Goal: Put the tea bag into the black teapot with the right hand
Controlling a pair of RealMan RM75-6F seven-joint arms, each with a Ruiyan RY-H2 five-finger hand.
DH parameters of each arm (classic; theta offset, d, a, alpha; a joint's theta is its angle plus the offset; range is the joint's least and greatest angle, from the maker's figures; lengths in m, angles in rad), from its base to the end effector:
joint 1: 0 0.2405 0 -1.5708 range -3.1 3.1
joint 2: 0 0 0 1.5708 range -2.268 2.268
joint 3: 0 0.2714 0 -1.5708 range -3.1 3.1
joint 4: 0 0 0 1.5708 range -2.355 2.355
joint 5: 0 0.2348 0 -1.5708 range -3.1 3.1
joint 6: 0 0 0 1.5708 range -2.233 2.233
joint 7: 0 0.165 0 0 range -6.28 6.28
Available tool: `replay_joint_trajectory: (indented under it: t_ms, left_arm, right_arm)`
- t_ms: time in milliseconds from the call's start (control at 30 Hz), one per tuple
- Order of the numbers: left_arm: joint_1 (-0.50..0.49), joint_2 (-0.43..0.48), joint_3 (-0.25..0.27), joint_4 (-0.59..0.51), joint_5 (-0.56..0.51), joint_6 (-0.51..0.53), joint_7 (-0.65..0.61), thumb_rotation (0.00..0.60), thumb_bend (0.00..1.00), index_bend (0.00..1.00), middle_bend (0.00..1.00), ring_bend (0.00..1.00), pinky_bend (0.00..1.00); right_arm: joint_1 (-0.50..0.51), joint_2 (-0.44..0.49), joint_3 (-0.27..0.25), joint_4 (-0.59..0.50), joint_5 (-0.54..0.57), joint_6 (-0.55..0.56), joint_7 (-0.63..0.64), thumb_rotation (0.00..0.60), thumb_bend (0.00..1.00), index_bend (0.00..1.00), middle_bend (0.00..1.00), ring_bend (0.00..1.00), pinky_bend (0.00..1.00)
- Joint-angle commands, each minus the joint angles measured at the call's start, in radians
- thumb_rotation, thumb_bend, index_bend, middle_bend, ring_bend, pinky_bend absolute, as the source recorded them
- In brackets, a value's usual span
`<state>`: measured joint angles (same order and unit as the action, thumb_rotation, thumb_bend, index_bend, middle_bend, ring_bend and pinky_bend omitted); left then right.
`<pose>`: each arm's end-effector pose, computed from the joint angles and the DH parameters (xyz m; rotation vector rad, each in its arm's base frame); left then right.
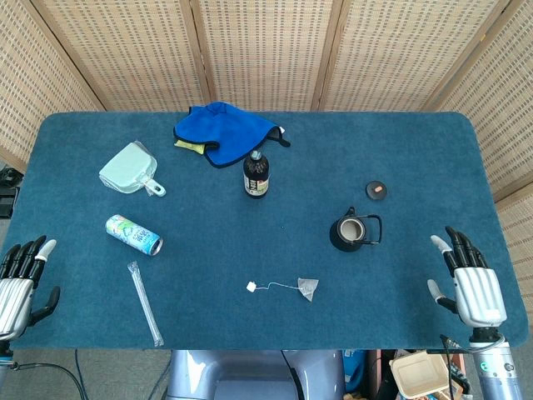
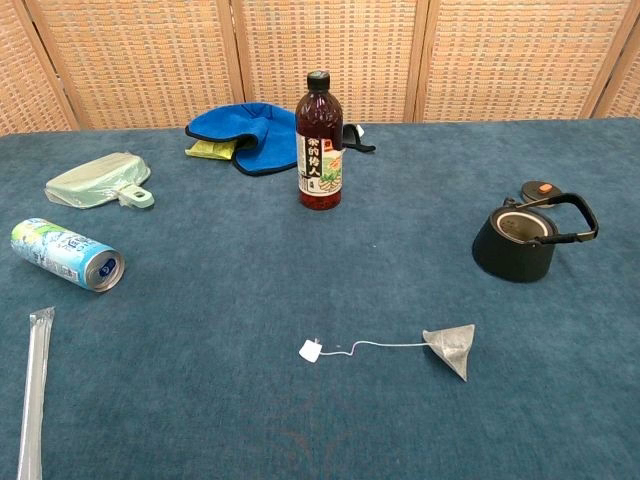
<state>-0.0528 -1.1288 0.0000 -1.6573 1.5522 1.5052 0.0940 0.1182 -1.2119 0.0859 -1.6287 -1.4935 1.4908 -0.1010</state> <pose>-0.3245 0.1820 0.1274 -1.4437 -0.8934 -0.8625 -0.3104 -0.2228 0.1168 1.3761 -0.8675 0.9618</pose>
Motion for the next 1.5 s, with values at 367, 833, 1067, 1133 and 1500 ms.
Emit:
replay_joint_trajectory:
  t_ms: [367,833,1067,1133,1500]
  left_arm:
    - [-0.001,0.006,-0.001,-0.014,-0.001,0.001,0.006,0.6,0.48,0.0,0.0,0.0,0.0]
    - [-0.017,0.006,-0.013,-0.011,-0.029,-0.028,0.013,0.6,0.48,0.0,0.0,0.0,0.0]
    - [-0.023,0.008,-0.02,-0.006,-0.044,-0.037,0.015,0.6,0.48,0.0,0.0,0.0,0.0]
    - [-0.026,0.008,-0.023,-0.007,-0.048,-0.041,0.016,0.6,0.48,0.0,0.0,0.0,0.0]
    - [-0.04,0.012,-0.033,-0.015,-0.056,-0.053,0.029,0.6,0.48,0.0,0.0,0.0,0.0]
  right_arm:
    - [0.001,0.005,-0.002,0.007,-0.009,-0.003,0.023,0.6,0.47,0.11,0.1,0.03,0.22]
    - [0.033,0.013,0.004,0.001,-0.034,-0.036,0.052,0.6,0.4,0.11,0.17,0.03,0.22]
    - [0.073,0.026,0.006,-0.018,-0.101,-0.051,0.097,0.6,0.39,0.11,0.21,0.06,0.24]
    - [0.096,0.037,0.003,-0.033,-0.134,-0.07,0.112,0.6,0.39,0.12,0.22,0.08,0.26]
    - [0.264,0.101,0.004,-0.149,-0.254,-0.241,0.253,0.6,0.39,0.14,0.27,0.14,0.35]
